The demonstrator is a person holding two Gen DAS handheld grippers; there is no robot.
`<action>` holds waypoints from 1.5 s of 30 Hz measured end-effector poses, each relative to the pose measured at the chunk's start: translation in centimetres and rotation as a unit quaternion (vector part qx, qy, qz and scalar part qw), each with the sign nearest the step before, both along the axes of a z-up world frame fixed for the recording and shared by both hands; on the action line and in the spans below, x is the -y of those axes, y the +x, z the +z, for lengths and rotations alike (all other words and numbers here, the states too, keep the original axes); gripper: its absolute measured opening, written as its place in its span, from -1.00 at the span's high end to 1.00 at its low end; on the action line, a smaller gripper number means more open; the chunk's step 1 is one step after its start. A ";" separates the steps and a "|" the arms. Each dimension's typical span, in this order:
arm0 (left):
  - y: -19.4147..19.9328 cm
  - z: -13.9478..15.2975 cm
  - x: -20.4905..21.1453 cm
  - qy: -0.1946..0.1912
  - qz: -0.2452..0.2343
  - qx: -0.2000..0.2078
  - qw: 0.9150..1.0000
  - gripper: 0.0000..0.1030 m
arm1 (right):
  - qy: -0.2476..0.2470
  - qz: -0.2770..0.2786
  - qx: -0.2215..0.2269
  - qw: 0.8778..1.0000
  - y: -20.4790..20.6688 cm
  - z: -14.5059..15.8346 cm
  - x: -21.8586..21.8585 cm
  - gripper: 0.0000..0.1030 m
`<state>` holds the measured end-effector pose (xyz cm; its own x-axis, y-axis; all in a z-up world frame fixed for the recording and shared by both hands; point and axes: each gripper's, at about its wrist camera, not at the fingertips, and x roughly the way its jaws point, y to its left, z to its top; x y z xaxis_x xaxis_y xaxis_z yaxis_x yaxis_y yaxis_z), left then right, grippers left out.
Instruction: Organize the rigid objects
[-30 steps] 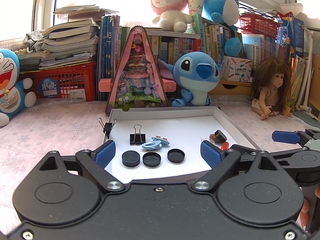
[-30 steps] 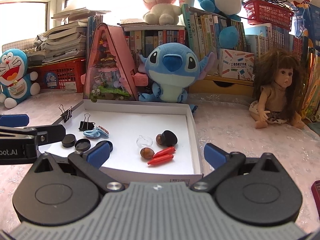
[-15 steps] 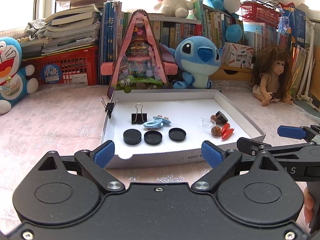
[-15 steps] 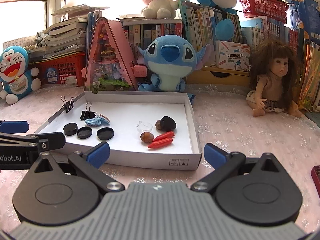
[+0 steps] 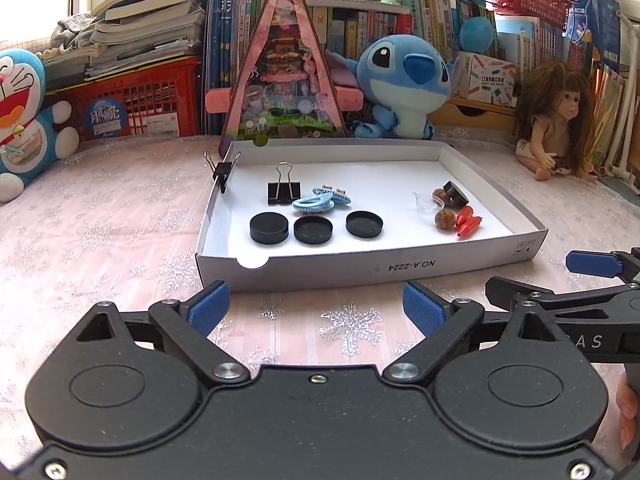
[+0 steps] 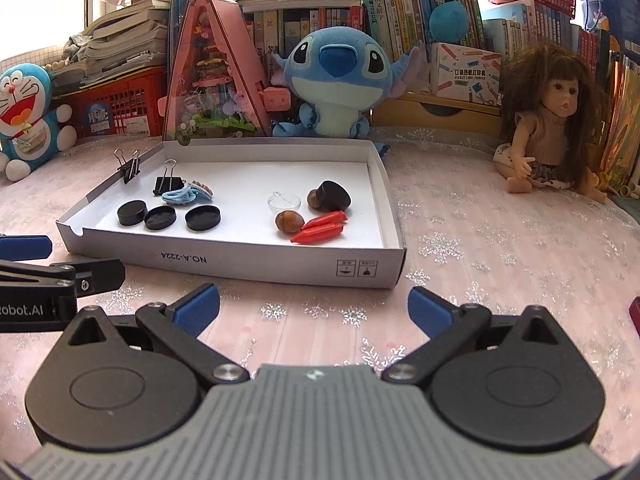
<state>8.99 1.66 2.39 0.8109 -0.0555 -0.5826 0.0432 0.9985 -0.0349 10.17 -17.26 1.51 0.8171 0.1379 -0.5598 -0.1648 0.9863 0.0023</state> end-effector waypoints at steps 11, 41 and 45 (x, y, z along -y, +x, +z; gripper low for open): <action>0.6 -1.3 0.2 0.009 0.013 -0.018 1.000 -0.80 | -0.007 -0.004 -0.019 1.000 0.4 -1.2 -0.2 -1.00; 1.5 -3.0 0.0 0.021 0.032 -0.038 0.999 -1.00 | 0.003 -0.012 -0.046 0.999 1.2 -2.1 0.2 -1.00; 1.5 -3.1 0.0 0.021 0.033 -0.038 0.999 -1.00 | 0.004 -0.012 -0.046 0.999 1.2 -2.1 0.2 -1.00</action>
<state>10.44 1.65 -0.69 0.7656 0.0223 -0.6429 -0.0237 0.9997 0.0064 11.38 -17.45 -0.63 0.7658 0.1229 -0.6312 -0.1393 0.9900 0.0238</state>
